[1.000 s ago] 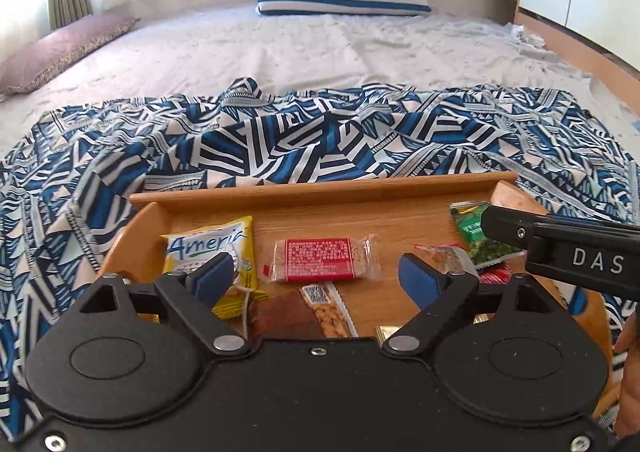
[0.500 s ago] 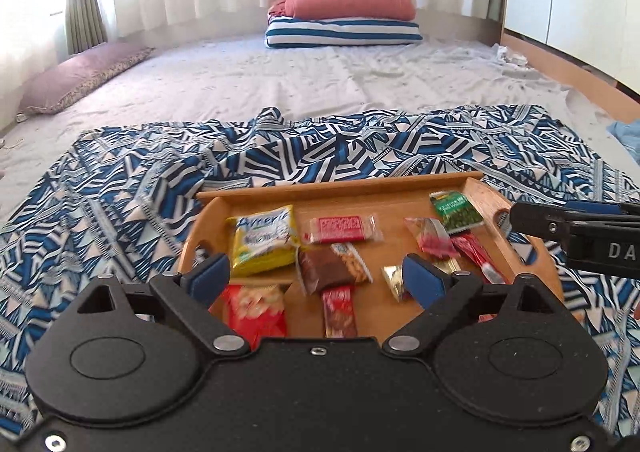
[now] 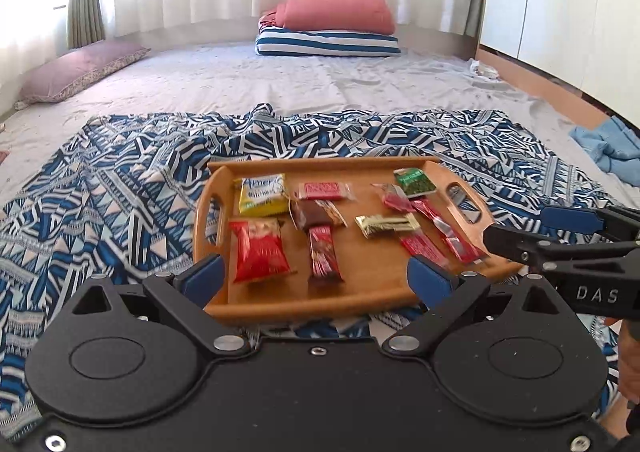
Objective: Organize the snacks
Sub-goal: 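Lower both snacks onto the tray and open both tools, then move both tools back to the remaining snacks on the bedspread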
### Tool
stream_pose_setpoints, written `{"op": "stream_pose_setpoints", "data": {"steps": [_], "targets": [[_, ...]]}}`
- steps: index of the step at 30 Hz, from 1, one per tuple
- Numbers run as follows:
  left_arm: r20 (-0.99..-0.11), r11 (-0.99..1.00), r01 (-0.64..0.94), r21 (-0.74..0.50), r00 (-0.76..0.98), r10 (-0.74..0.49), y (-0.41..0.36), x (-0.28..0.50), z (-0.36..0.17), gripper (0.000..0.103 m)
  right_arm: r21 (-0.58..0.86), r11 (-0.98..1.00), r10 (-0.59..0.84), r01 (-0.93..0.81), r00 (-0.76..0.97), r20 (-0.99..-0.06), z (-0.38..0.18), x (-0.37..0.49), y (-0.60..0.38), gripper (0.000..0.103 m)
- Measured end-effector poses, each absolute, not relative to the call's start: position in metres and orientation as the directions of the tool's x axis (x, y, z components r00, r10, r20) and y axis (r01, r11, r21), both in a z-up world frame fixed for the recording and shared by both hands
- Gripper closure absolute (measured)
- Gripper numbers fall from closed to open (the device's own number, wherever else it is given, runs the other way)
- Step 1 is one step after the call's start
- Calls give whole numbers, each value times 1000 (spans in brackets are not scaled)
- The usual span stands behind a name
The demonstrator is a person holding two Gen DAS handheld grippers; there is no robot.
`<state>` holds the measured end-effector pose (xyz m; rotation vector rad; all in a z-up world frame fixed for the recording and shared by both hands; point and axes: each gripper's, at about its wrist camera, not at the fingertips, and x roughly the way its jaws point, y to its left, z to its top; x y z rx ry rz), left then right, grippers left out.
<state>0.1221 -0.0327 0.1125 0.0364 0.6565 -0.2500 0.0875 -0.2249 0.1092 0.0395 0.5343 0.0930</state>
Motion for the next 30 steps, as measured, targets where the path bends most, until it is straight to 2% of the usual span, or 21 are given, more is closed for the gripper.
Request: {"op": "stream_pose_setpoints", "data": {"steps": [12, 19, 30], "targets": [[-670, 969, 246, -20, 717, -195, -20, 88, 75, 5, -35, 988, 112, -151, 855, -506, 93, 47, -200, 13], [-713, 968, 251, 10, 681, -169, -28, 94, 49, 4, -73, 983, 101, -168, 828, -551, 68, 47, -201, 12], [-774, 959, 278, -58, 595, -219, -57, 120, 18, 4, -106, 977, 84, -186, 790, -608, 36, 48, -214, 12]]}}
